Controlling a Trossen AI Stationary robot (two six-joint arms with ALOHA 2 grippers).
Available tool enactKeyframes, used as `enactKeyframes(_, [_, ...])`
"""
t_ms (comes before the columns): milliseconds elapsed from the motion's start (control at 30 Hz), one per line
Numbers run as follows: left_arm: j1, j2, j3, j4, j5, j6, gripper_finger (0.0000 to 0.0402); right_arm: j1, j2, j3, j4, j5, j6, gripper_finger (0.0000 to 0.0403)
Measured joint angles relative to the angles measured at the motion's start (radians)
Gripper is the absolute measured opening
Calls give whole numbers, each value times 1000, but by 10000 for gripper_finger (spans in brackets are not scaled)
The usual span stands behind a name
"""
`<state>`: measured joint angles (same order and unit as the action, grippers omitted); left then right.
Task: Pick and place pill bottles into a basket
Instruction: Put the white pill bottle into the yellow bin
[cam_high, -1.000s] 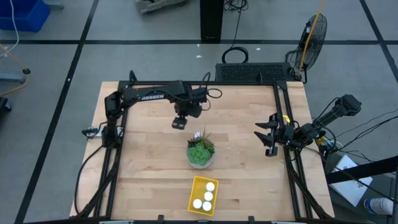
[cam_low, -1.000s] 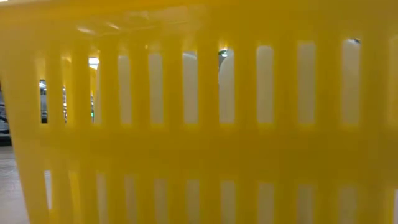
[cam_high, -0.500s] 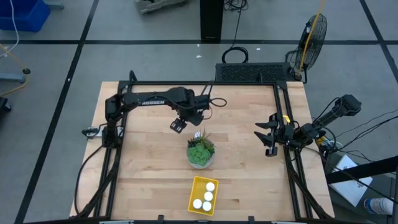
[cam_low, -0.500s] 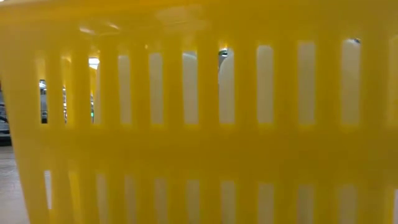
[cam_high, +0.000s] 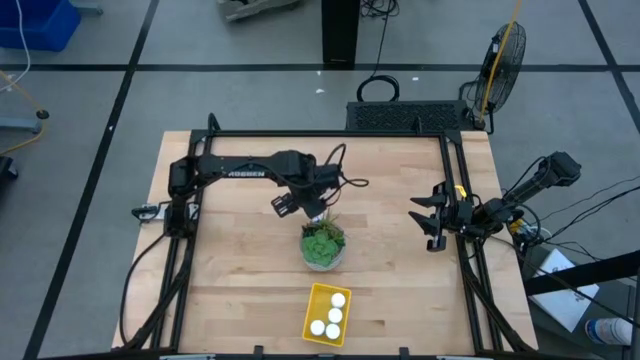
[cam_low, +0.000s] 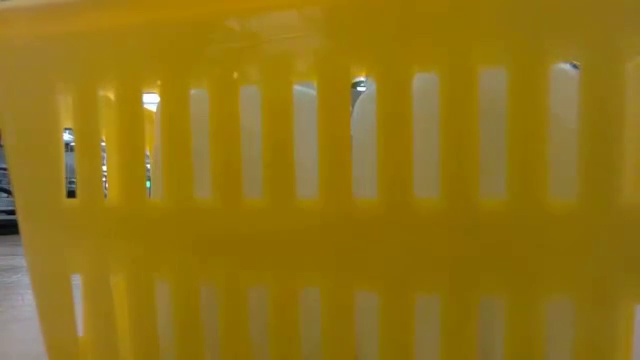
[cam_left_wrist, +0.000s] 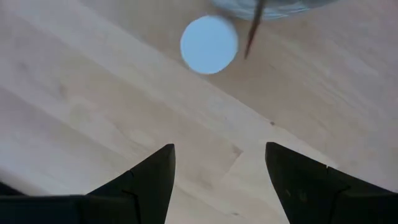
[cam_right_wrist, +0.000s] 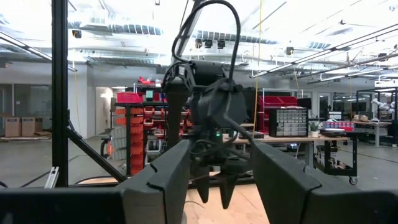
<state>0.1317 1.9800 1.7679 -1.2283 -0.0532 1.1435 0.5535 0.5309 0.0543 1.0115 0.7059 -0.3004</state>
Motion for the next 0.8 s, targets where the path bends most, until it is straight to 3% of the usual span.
enactKeyframes(67, [-4, 0, 0, 3, 18, 10, 253, 0, 0, 0, 0, 0, 0, 161])
enactKeyframes(233, [20, 0, 0, 68, 226, 14, 253, 0, 0, 0, 0, 0, 0, 160])
enactKeyframes(600, [117, 0, 0, 80, 270, -1, 253, 0, 0, 0, 0, 0, 0, 160])
enactKeyframes(800, [162, 0, 0, 87, 398, -4, 253, 0, 0, 0, 0, 0, 0, 162])
